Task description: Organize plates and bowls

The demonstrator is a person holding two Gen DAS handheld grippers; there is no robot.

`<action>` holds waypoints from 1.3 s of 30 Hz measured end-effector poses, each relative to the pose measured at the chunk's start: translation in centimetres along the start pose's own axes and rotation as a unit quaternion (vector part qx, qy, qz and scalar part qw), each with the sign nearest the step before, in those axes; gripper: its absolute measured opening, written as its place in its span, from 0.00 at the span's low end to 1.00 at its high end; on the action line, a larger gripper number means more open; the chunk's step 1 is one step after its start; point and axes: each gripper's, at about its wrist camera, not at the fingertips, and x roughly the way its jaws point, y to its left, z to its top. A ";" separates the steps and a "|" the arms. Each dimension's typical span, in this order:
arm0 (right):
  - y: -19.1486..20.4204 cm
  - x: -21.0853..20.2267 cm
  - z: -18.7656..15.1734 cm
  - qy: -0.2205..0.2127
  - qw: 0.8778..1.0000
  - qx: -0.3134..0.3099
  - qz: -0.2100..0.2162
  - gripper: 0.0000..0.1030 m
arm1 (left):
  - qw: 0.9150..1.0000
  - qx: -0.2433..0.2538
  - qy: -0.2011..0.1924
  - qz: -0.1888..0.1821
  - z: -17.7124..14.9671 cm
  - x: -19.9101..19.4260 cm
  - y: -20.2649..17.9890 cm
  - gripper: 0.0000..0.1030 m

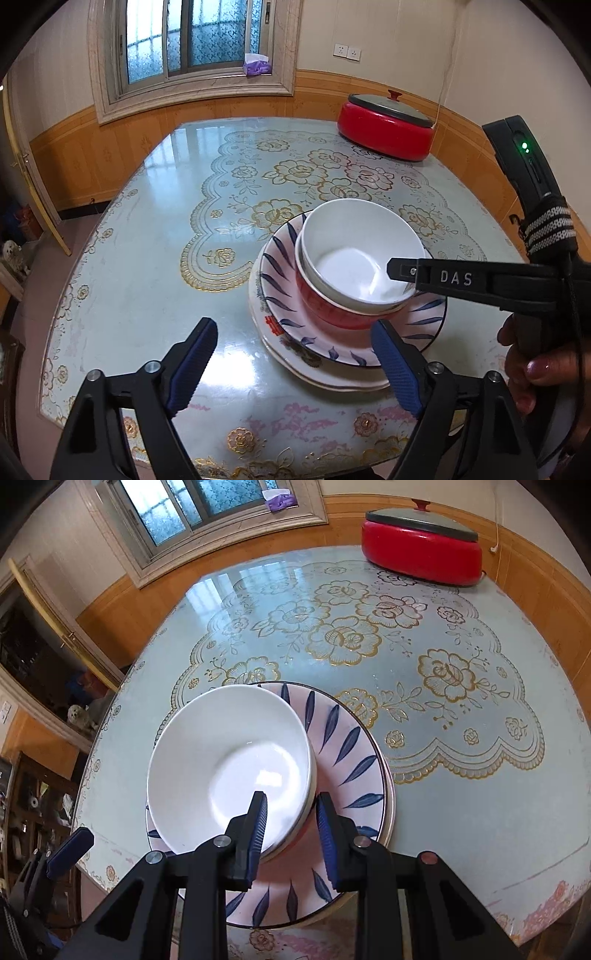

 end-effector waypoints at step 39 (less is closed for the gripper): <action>2.5 -7.9 -15.3 -0.137 0.988 -0.014 -0.071 0.41 | 0.995 0.037 -0.052 0.076 -6.0 -4.7 0.2 1.00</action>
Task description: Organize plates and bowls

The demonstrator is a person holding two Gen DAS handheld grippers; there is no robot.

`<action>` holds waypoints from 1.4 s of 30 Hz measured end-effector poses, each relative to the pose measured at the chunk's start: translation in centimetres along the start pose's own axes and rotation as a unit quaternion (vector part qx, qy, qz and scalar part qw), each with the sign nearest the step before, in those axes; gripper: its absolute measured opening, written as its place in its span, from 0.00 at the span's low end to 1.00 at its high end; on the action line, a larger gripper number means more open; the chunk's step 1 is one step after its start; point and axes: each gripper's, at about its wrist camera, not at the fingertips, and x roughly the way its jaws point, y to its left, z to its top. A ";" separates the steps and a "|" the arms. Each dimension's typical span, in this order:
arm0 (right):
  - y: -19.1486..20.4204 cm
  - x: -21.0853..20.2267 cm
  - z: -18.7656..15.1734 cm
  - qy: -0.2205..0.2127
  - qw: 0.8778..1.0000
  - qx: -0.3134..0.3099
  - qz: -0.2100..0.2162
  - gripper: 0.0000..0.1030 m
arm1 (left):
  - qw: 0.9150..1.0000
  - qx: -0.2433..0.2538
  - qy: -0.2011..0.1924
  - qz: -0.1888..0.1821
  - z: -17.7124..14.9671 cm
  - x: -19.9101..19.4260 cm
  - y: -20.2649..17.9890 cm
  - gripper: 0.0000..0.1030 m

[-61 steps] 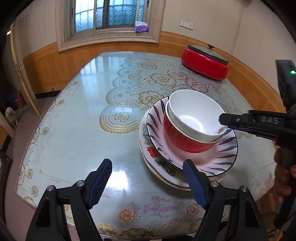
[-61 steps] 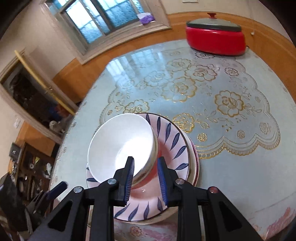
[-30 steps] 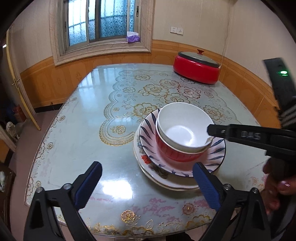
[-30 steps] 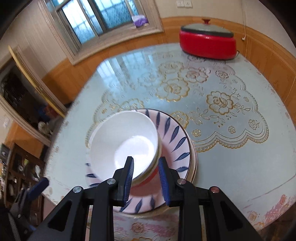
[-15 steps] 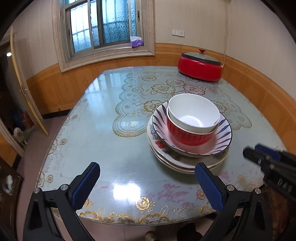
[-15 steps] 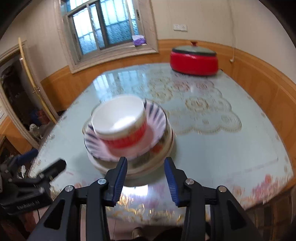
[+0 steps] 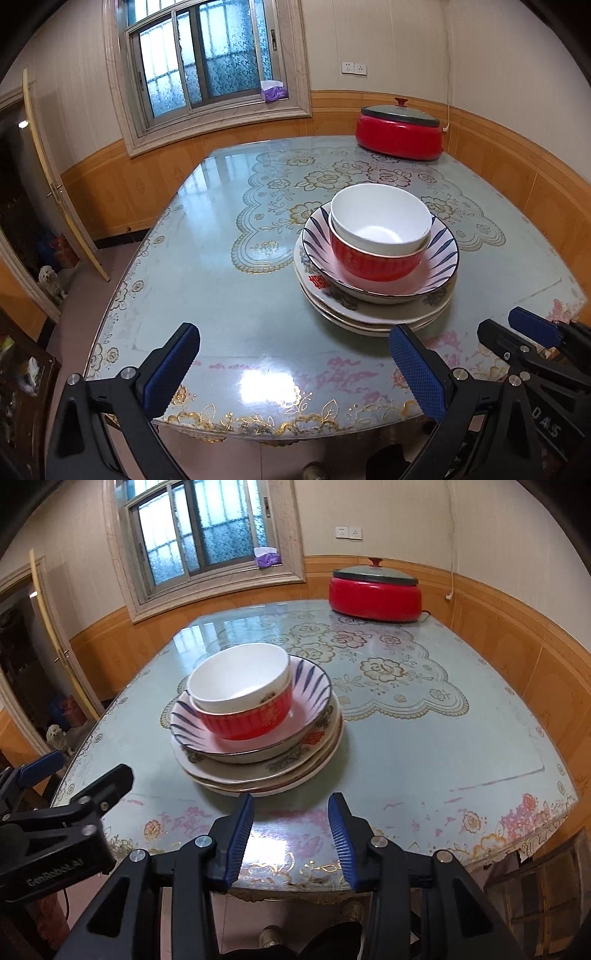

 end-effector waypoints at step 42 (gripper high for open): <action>1.6 1.5 0.5 0.017 1.000 -0.014 0.006 0.41 | 1.000 0.004 0.007 -0.002 0.0 0.9 0.4 1.00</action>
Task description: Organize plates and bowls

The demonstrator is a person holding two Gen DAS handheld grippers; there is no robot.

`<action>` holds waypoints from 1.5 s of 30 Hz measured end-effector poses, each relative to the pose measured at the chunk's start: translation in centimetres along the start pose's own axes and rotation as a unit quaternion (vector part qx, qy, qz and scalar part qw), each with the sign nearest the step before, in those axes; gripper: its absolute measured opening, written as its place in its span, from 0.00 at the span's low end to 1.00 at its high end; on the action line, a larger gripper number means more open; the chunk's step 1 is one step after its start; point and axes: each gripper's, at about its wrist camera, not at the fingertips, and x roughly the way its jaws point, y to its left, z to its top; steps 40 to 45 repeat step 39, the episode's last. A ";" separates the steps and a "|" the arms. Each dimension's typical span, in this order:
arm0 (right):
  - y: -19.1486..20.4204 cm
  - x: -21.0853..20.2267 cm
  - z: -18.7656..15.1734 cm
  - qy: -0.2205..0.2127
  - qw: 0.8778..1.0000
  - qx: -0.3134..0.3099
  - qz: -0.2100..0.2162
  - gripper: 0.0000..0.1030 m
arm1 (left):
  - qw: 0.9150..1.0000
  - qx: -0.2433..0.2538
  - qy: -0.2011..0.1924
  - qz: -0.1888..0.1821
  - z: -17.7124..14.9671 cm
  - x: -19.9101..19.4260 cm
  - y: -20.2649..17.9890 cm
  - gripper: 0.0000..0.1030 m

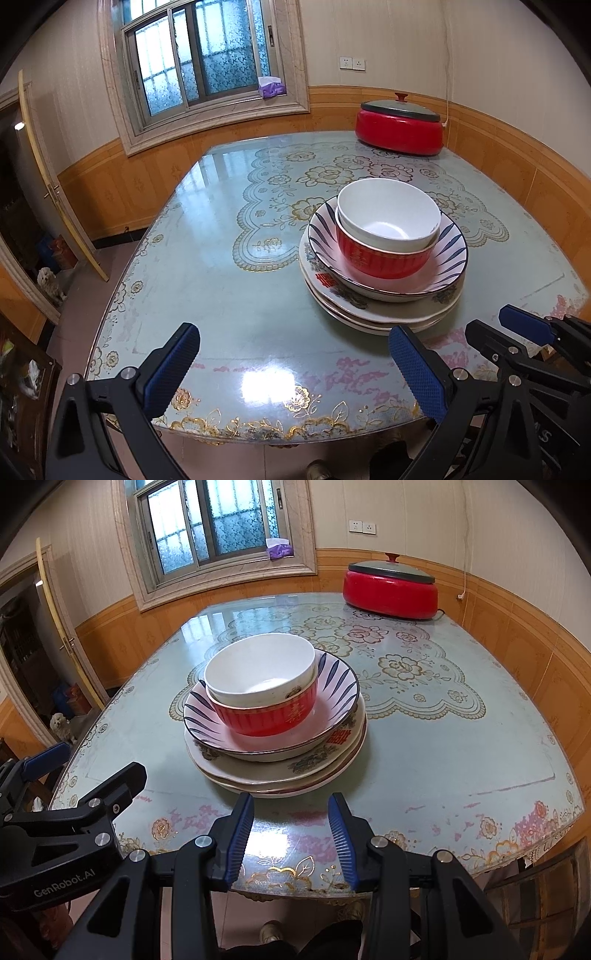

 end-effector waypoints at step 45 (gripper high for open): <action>-0.1 0.6 0.4 0.007 1.000 0.003 0.000 0.41 | 1.000 0.003 0.002 -0.001 0.3 0.6 -0.2 1.00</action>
